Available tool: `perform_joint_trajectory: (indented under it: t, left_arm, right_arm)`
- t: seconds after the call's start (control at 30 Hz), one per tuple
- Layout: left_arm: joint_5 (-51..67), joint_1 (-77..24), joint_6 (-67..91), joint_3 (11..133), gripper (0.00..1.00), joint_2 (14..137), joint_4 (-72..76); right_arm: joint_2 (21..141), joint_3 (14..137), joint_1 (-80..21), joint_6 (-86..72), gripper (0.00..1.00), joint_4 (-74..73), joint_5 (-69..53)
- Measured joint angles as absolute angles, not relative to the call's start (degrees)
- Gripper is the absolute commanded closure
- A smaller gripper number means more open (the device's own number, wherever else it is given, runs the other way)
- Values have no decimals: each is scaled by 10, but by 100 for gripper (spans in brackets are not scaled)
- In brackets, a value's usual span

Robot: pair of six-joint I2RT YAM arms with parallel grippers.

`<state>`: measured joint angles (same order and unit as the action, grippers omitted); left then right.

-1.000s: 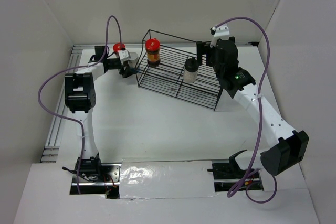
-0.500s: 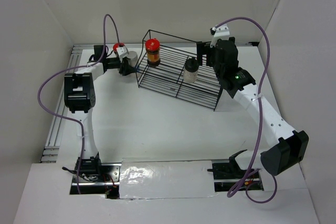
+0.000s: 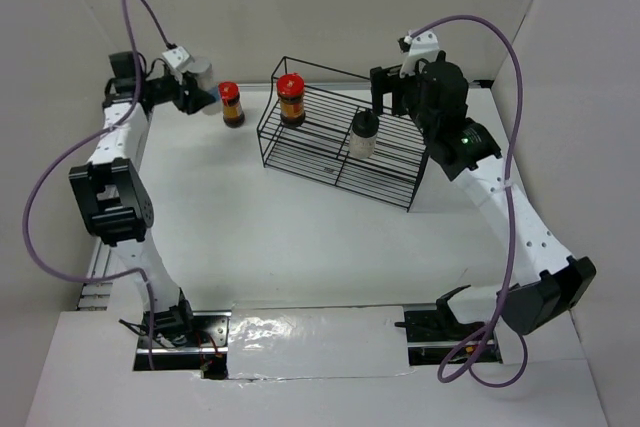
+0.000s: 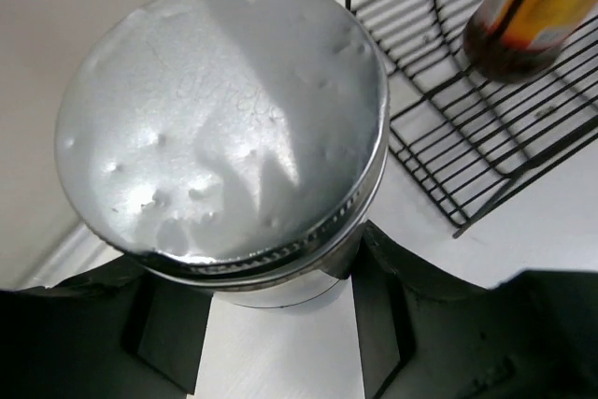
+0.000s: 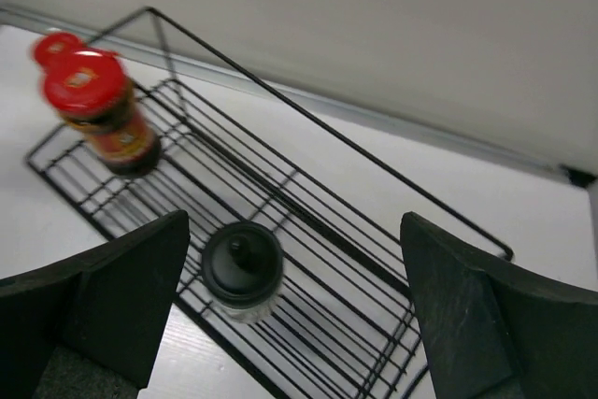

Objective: Organize the condiment bottles

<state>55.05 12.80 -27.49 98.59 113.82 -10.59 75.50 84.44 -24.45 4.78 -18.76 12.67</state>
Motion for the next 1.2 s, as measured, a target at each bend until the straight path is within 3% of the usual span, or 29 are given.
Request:
perform_joint_trajectory:
  t: [0.23, 0.53, 1.03, 1.2]
  left_arm:
    - [627, 140, -411, 1167, 100, 1069, -357]
    - [670, -34, -492, 1119, 100, 975, -588]
    - [675, -133, -492, 1078, 100, 953, -632]
    - [678, -145, -492, 1074, 100, 936, -635]
  right_arm:
    - [761, 914, -261, 82, 0, -209, -63]
    - [822, 959, -385, 101, 0, -213, -207]
    - [838, 957, -448, 79, 1, -198, -173]
    - [838, 942, -450, 71, 15, -187, -165]
